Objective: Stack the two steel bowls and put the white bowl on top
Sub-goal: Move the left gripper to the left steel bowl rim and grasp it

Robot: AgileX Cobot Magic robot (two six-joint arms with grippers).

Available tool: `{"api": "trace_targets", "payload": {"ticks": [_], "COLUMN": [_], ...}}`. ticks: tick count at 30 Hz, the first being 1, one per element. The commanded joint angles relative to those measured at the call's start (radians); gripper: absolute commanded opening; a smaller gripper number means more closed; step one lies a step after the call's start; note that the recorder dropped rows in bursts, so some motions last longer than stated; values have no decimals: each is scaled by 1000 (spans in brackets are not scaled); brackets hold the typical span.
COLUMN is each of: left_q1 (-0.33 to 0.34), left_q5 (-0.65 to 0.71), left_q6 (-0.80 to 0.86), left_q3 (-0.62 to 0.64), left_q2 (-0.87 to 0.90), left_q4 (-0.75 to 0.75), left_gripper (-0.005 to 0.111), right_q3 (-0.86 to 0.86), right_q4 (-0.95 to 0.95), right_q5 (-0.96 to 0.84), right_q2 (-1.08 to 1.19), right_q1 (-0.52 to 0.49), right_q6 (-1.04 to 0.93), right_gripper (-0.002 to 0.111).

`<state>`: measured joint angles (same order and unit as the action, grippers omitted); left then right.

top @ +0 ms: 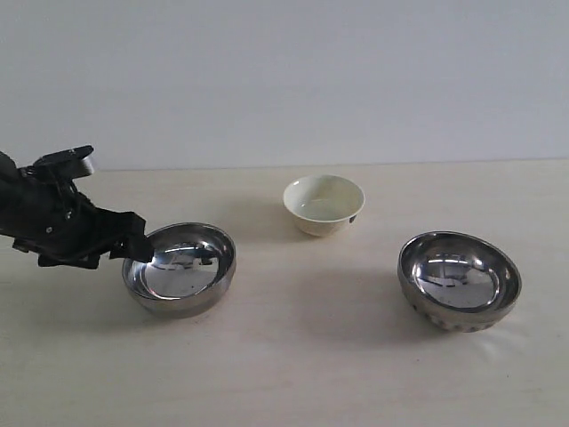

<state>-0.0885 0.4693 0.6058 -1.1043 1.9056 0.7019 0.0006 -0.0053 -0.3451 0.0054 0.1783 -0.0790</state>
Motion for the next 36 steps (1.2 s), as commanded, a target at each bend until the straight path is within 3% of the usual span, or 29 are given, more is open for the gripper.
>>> {"api": "trace_targets", "payload": {"ticks": [1, 7, 9, 12, 15, 27, 36], "left_q1": [-5, -5, -5, -5, -5, -15, -186], "left_q5": [-34, -58, -57, -59, -24, 93, 100], "left_q6": [19, 32, 32, 32, 32, 37, 37], "left_q3": [-45, -81, -88, -88, -88, -88, -88], "left_q2": [73, 152, 160, 160, 160, 128, 22], "left_q4": [21, 23, 23, 42, 49, 52, 107], "left_gripper": [77, 77, 71, 43, 4, 4, 4], "right_q3": [-1, -1, -1, -1, -1, -1, -1], "right_q4": [-6, -6, -6, -6, -6, -6, -6], "right_q5": [4, 4, 4, 4, 4, 4, 4], "right_q2": [-5, -5, -5, -5, -5, -5, -5], "right_q1": [-7, -7, -7, -7, -7, -7, -7], "right_q6": [-8, -8, -8, -8, -8, -8, -8], "right_gripper": [0, 0, 0, 0, 0, 0, 0]}}
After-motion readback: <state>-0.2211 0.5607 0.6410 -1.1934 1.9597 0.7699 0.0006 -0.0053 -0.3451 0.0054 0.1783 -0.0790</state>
